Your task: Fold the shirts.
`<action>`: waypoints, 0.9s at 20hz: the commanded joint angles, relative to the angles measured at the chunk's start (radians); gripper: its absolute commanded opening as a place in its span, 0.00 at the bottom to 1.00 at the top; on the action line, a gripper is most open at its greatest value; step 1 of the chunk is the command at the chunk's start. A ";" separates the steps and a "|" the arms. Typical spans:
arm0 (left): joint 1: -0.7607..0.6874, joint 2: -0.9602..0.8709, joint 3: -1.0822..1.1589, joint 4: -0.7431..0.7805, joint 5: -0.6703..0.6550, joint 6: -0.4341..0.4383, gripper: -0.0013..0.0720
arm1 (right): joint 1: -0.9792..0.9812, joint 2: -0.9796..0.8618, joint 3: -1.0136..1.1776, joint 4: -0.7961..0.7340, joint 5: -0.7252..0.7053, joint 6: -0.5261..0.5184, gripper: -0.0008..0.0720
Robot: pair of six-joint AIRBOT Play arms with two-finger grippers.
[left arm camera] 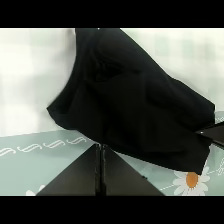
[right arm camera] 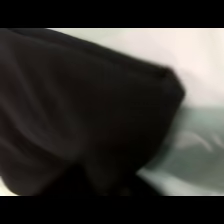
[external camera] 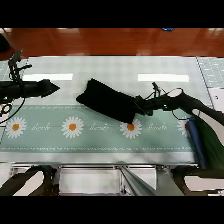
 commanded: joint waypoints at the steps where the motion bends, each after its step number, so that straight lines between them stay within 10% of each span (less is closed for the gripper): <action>1: -0.001 -0.013 0.000 0.000 0.000 0.000 0.04 | 0.036 -0.039 0.107 0.014 0.067 -0.069 0.05; 10: -0.021 -0.086 0.000 -0.002 -0.001 0.000 0.04 | -0.020 0.060 0.743 -0.474 0.350 0.282 0.05; 18: -0.134 -0.085 0.000 -0.005 -0.008 0.000 0.04 | -0.342 0.125 1.083 -0.561 0.668 0.387 0.05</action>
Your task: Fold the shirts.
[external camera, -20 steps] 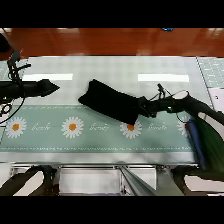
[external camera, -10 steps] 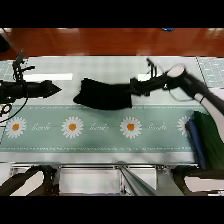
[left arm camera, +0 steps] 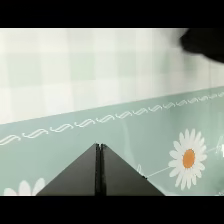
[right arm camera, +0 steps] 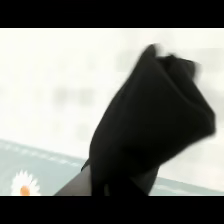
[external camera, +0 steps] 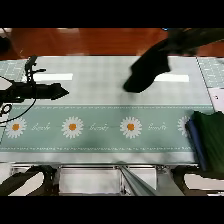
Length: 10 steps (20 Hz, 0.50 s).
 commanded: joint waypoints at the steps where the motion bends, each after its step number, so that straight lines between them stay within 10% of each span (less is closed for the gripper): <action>1: -0.045 -0.001 0.000 -0.003 -0.001 0.000 0.04 | -0.179 0.058 0.076 -0.035 0.123 0.054 0.05; 10: -0.084 -0.001 0.000 -0.044 0.014 0.000 0.04 | -0.640 0.224 0.049 -0.146 0.410 0.084 0.05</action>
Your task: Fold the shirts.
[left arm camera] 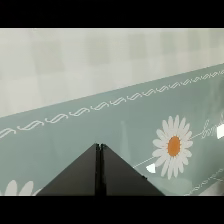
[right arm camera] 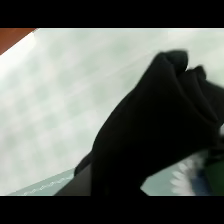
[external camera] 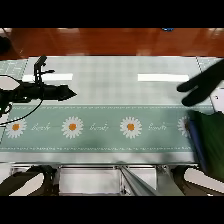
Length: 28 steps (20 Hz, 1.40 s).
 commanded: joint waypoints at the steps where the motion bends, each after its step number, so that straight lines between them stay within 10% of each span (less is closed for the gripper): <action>1: -0.013 -0.001 0.000 -0.022 0.014 0.000 0.04 | -0.171 0.089 -0.054 -0.075 0.129 0.017 0.05; 13: -0.114 -0.001 0.000 -0.036 0.074 0.000 0.04 | -0.563 0.604 -0.925 -0.645 0.125 -0.119 0.05; 15: -0.133 -0.003 0.000 -0.036 0.075 0.001 0.04 | -0.563 0.616 -0.986 -0.654 0.124 -0.116 0.57; 17: -0.134 -0.003 0.000 -0.034 0.092 0.021 0.04 | -0.562 0.615 -0.999 -0.637 0.110 -0.111 0.58; 21: 0.024 -0.003 0.086 -0.009 0.098 0.089 0.04 | -0.562 0.589 -0.945 -0.411 -0.014 -0.095 0.55; 24: 0.181 -0.003 0.255 -0.014 0.071 0.017 0.04 | -0.520 0.521 -0.842 0.219 -0.302 -0.114 0.05; 26: 0.198 -0.005 0.386 -0.018 0.097 -0.016 0.04 | -0.328 0.454 -0.790 0.526 -0.521 -0.204 0.05; 28: 0.151 -0.015 0.480 -0.039 0.156 -0.038 0.04 | -0.002 0.365 -0.729 0.482 -0.599 -0.307 0.05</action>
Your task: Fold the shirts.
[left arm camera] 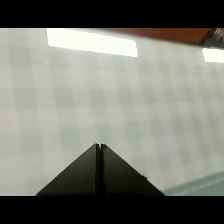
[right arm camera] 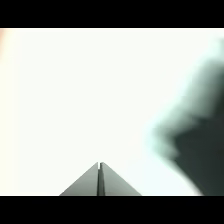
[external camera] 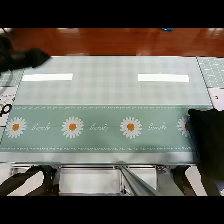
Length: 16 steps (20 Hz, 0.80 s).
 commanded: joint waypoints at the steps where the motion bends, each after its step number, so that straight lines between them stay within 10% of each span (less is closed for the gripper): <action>1: -0.035 -0.019 0.170 -0.010 0.042 -0.045 0.04 | 0.476 -0.142 0.095 0.140 -0.253 -0.117 0.05; 7: -0.270 -0.106 0.088 0.638 -0.214 -0.374 0.04 | 1.102 -0.515 0.195 -0.840 -0.109 0.204 0.05; 16: -0.260 -0.112 0.016 0.631 -0.220 -0.385 0.04 | 1.064 -0.587 0.194 -0.816 -0.011 0.212 0.05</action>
